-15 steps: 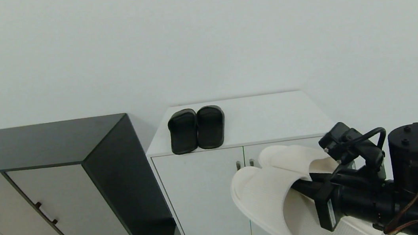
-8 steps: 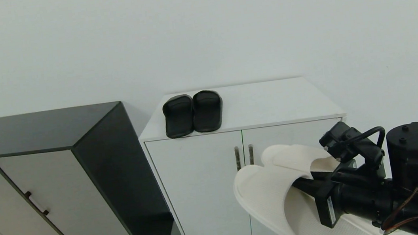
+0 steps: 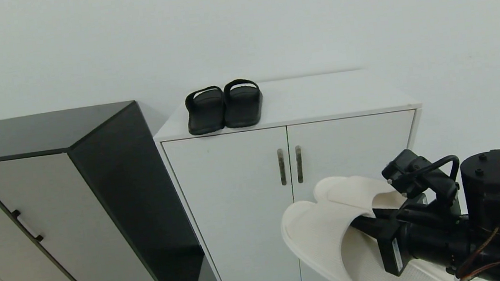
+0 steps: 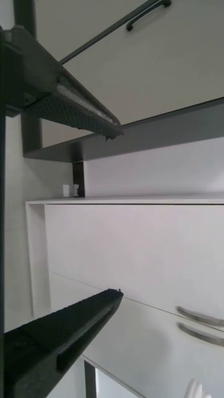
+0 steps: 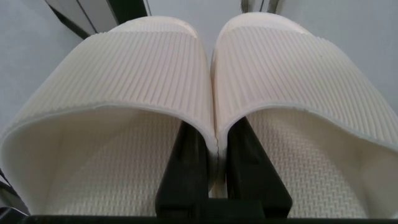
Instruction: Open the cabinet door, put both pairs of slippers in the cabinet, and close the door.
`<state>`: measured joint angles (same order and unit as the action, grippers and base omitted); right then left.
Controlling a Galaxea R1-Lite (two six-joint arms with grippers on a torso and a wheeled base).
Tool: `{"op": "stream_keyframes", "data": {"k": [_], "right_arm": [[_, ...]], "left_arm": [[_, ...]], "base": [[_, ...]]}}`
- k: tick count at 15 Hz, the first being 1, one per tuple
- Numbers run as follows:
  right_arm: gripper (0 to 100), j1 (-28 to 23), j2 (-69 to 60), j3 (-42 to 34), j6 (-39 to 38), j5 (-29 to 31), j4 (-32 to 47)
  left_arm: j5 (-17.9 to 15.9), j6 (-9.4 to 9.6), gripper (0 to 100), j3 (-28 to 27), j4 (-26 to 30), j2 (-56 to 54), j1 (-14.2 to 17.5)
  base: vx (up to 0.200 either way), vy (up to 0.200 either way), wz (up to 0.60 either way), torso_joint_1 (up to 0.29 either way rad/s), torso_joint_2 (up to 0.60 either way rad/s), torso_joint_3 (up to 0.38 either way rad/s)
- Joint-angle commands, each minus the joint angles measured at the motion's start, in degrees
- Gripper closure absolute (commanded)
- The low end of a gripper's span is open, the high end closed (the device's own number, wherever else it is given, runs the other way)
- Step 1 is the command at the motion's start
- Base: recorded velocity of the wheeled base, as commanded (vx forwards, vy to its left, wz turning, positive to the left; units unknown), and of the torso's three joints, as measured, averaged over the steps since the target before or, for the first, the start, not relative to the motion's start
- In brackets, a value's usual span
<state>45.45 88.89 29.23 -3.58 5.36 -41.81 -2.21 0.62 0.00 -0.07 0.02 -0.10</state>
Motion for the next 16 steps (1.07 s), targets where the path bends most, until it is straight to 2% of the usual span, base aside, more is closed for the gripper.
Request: {"op": "stream_keyframes", "data": {"k": [1,10,12,13,14,15,16], "right_arm": [[100,0.0,0.9,-0.1,0.0,-0.1,0.0],[100,-1.0,1.2,-1.5,-0.1,-0.2,-1.8],[100,-1.0,1.1,-2.0,0.0,-0.2,-2.8],[100,-0.9,1.3,-2.0,-0.1,-0.2,-3.1],[100,-0.8,1.7,-2.0,0.0,-0.3,-3.2],[100,-0.8,2.2,-2.0,0.0,-0.4,-3.8],[100,-0.8,2.4,-2.0,0.0,-0.4,-4.5]], "left_arm": [[0.0,-0.01,0,0.0,0.0,0.1,0.0],[-0.1,0.43,0,0.0,0.0,0.1,0.0],[0.8,0.61,0,0.0,-0.1,0.0,0.0],[1.3,1.14,0,-1.7,-0.3,0.7,0.0],[0.8,0.61,0,-7.2,-0.1,4.7,0.0],[-0.9,-0.71,0,-11.7,-0.2,10.1,0.0],[-3.4,-0.71,0,-13.7,-0.5,14.3,-0.1]], "base": [[0.0,0.0,0.0,-0.173,0.5,0.315],[0.0,0.0,0.0,-0.13,0.47,0.335],[0.0,0.0,0.0,-0.073,0.45,0.366],[0.0,0.0,0.0,-0.046,0.43,0.383],[0.0,0.0,0.0,-0.036,0.44,0.393],[0.0,0.0,0.0,0.002,0.36,0.33],[0.0,0.0,0.0,0.012,0.09,0.061]]}}
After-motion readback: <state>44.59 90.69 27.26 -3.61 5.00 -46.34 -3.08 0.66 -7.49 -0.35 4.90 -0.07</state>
